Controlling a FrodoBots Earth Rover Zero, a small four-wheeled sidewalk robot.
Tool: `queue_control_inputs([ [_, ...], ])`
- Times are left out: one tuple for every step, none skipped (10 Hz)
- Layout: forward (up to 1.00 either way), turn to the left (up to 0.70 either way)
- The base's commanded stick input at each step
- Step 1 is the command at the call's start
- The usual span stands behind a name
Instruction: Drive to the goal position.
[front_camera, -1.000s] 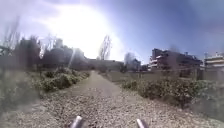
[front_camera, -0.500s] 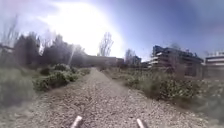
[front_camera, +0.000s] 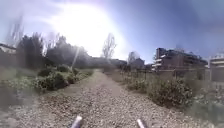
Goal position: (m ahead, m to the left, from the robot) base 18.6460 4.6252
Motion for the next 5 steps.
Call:
queue_control_inputs([
  [0.5,0.0],
  [0.5,0.0],
  [0.5,0.0],
  [0.5,0.0],
  [0.5,0.0],
])
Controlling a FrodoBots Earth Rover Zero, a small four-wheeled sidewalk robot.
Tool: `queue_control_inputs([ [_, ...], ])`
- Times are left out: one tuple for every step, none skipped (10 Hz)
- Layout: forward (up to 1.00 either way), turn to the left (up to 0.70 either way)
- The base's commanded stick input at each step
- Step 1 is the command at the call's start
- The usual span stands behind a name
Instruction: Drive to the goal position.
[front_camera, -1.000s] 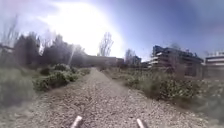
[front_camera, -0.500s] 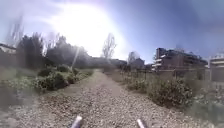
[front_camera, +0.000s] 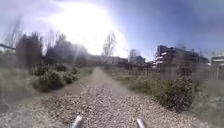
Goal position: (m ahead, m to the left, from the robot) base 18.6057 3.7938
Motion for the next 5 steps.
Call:
queue_control_inputs([
  [0.5,0.0],
  [0.5,0.18],
  [0.5,0.45],
  [0.5,0.5],
  [0.5,0.11],
])
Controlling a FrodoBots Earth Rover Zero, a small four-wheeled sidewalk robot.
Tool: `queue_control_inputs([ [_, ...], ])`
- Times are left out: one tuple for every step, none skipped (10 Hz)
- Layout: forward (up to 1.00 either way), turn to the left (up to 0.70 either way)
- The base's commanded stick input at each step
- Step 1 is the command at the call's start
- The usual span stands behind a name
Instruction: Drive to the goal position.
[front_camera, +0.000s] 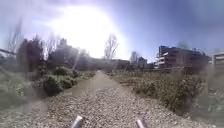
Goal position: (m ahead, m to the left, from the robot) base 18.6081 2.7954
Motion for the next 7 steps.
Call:
queue_control_inputs([
  [0.5,0.0],
  [0.5,0.0],
  [0.5,0.0],
  [0.5,0.0],
  [0.5,0.0],
  [0.5,0.0],
  [0.5,0.0],
])
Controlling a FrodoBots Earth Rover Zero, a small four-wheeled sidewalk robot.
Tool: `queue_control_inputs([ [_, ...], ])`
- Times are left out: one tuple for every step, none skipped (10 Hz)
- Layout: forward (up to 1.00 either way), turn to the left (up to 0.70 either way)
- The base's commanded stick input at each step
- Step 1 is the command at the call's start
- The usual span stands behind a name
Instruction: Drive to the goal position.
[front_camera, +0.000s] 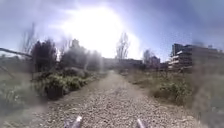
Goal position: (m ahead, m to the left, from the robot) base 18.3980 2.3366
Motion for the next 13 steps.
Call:
queue_control_inputs([
  [0.5,0.0],
  [0.5,0.0],
  [0.5,0.0],
  [0.5,0.0],
  [0.5,0.0],
  [0.5,0.0],
  [0.5,0.0],
  [0.5,0.0],
  [0.5,0.0],
  [0.5,-0.03],
  [0.5,-0.29],
  [0.5,-0.44],
  [0.5,-0.12],
])
